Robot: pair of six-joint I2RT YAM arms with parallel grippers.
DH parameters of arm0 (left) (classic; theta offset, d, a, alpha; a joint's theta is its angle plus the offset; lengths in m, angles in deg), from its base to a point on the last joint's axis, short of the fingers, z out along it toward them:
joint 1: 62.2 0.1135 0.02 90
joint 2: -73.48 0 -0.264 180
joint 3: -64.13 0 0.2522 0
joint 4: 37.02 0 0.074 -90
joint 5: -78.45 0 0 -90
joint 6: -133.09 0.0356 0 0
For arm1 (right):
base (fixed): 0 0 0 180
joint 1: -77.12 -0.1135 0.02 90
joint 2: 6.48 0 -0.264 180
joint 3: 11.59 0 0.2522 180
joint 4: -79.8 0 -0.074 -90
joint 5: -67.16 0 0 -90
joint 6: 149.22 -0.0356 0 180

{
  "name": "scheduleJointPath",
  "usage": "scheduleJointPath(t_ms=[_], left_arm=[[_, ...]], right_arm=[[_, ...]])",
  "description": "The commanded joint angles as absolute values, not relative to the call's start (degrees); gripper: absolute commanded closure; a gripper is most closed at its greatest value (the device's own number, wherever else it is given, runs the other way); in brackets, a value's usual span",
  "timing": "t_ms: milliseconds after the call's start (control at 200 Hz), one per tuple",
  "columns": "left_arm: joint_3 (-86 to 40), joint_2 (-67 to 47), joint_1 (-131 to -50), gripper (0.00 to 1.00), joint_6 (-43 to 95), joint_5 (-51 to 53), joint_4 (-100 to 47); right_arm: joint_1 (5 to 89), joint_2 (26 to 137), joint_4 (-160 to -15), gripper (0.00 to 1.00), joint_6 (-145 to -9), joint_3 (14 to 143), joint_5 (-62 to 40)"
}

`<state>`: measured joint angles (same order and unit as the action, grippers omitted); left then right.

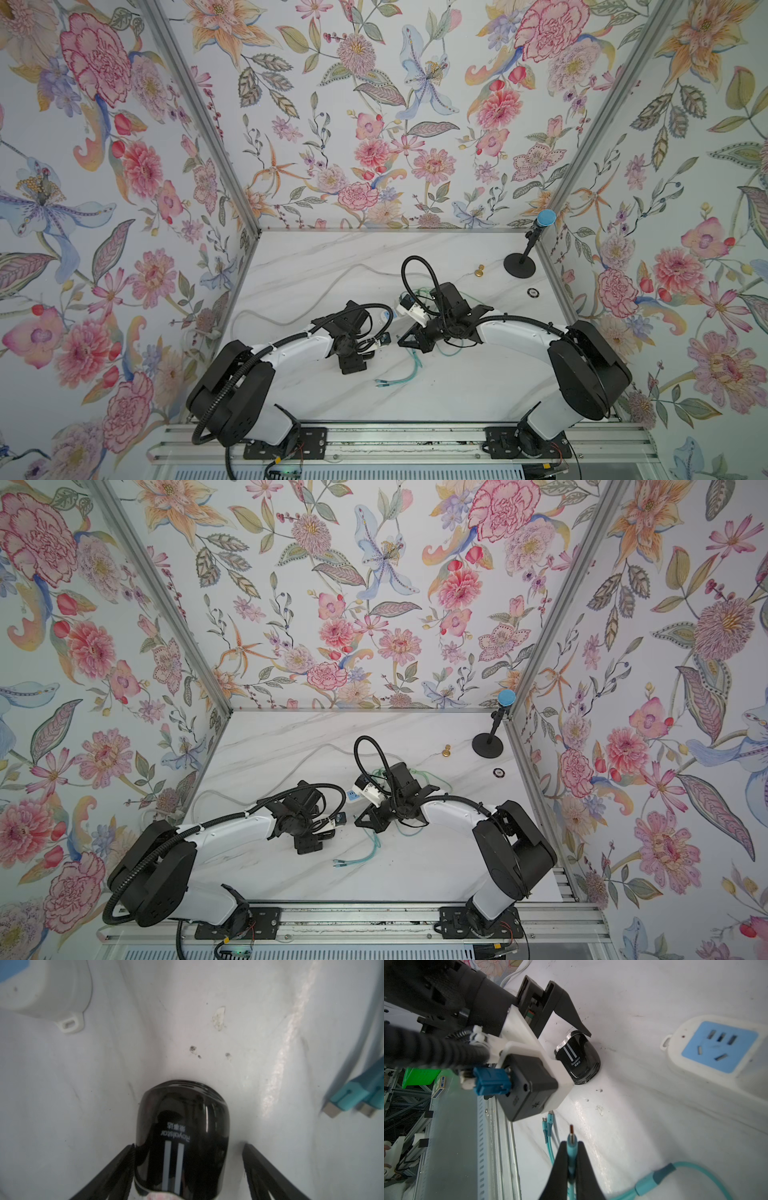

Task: Charge the electric shaver
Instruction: Pick up the electric shaver from the center of the board.

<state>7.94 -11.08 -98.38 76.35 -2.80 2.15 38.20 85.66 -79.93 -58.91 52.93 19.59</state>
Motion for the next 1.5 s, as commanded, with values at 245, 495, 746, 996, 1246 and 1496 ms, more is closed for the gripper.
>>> scheduleJointPath(t_ms=[245,495,746,996,1246,1496], left_arm=[[5.0,-15.56,-99.0,0.35,79.3,-0.65,4.36],[4.94,-15.56,-98.95,0.75,78.34,3.02,2.1],[7.85,-7.24,-98.96,0.93,76.97,1.66,-3.29],[15.07,11.21,-99.07,1.0,77.02,-2.51,-8.91],[21.48,24.52,-102.78,1.0,80.82,-6.1,-11.4],[23.64,28.13,-108.96,1.0,84.88,-12.54,-12.99]], right_arm=[[38.61,85.94,-80.89,1.0,-59.31,51.21,20.31],[39.59,85.28,-80.18,1.0,-59.4,50.42,19.82],[39.61,84.55,-74.43,1.0,-58.65,52.85,18.2],[38.84,85.55,-58.12,1.0,-53.6,61.67,14.81],[33.64,87.69,-43.27,1.0,-48.35,74.27,19.5],[30.27,91.96,-37.6,1.0,-46.06,80.14,20.75]])
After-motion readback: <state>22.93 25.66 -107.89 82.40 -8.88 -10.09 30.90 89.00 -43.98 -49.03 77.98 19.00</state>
